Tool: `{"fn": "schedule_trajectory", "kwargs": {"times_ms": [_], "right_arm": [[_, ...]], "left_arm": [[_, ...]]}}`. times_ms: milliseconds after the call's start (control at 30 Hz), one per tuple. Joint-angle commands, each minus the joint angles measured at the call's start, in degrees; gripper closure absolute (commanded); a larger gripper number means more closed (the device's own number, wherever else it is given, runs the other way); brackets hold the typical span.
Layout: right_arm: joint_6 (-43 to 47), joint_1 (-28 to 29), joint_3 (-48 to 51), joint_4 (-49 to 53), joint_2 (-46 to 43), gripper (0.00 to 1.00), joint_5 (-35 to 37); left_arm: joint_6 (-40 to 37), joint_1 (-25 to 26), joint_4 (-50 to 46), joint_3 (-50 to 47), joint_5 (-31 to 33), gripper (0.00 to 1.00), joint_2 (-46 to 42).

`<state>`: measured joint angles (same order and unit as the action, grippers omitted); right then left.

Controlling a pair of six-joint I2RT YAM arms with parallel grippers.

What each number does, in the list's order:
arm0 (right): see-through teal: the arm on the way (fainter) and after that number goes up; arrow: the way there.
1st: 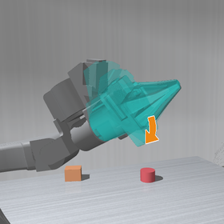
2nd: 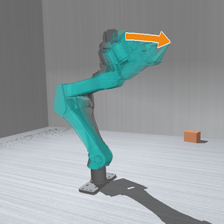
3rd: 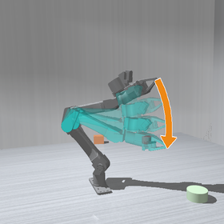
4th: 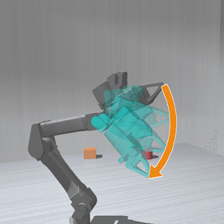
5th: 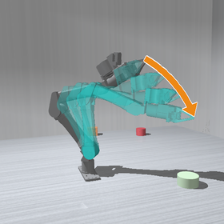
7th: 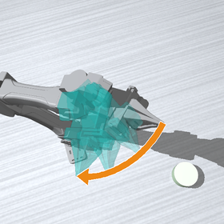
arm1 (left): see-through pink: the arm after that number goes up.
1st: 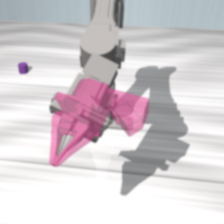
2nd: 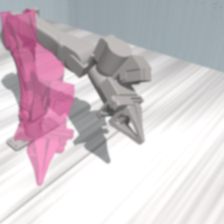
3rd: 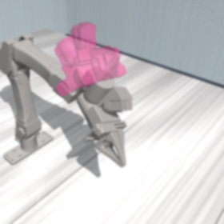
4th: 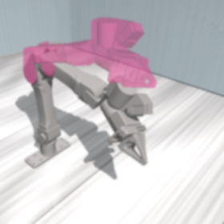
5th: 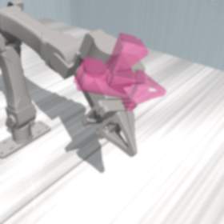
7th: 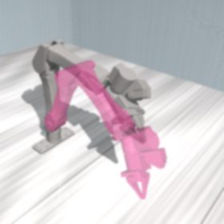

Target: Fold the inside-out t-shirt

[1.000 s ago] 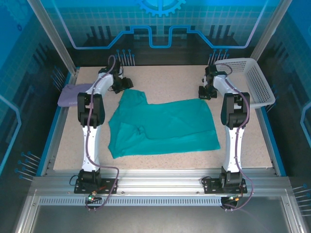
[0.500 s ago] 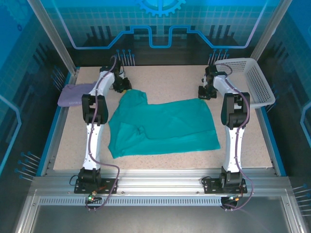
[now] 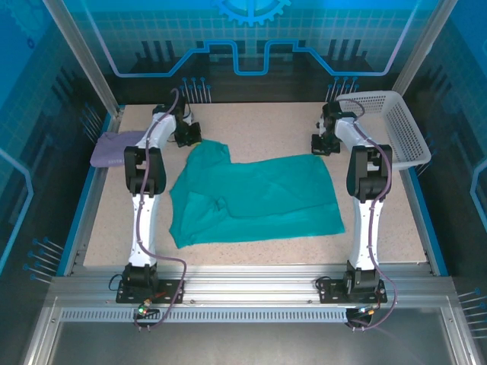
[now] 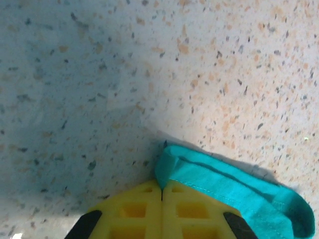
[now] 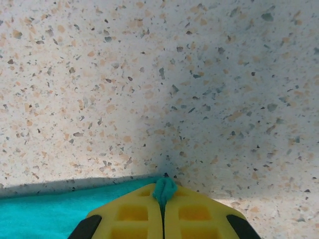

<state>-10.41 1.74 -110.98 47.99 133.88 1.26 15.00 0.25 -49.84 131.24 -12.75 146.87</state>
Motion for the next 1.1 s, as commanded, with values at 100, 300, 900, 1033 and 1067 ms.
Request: {"fn": "schedule_trajectory", "kwargs": {"times_ms": [100, 300, 900, 1033, 1067], "right_arm": [[3.37, -1.11, 3.69, -2.1, -8.62, 0.93, 2.25], [3.56, -1.16, 14.23, -7.27, -16.44, 0.94, 2.73], [-0.18, -1.15, 41.65, -13.62, -36.95, 0.93, 3.23], [-0.52, -1.19, 44.85, -13.63, -38.3, 0.93, 3.46], [-0.41, -1.19, 45.5, -13.6, -38.5, 0.93, 3.64]], "left_arm": [[-0.14, -0.34, 10.86, -14.72, 0.39, 1.0, -17.14], [6.2, -0.34, 24.73, -37.53, -2.42, 1.0, -33.99], [12.29, -0.25, 26.23, -78.7, -3.5, 1.0, -77.9], [13.54, -0.25, 24.3, -83.79, -4.26, 1.0, -83.5], [13.8, -0.25, 23.87, -85.01, -4.53, 1.0, -84.45]]}}
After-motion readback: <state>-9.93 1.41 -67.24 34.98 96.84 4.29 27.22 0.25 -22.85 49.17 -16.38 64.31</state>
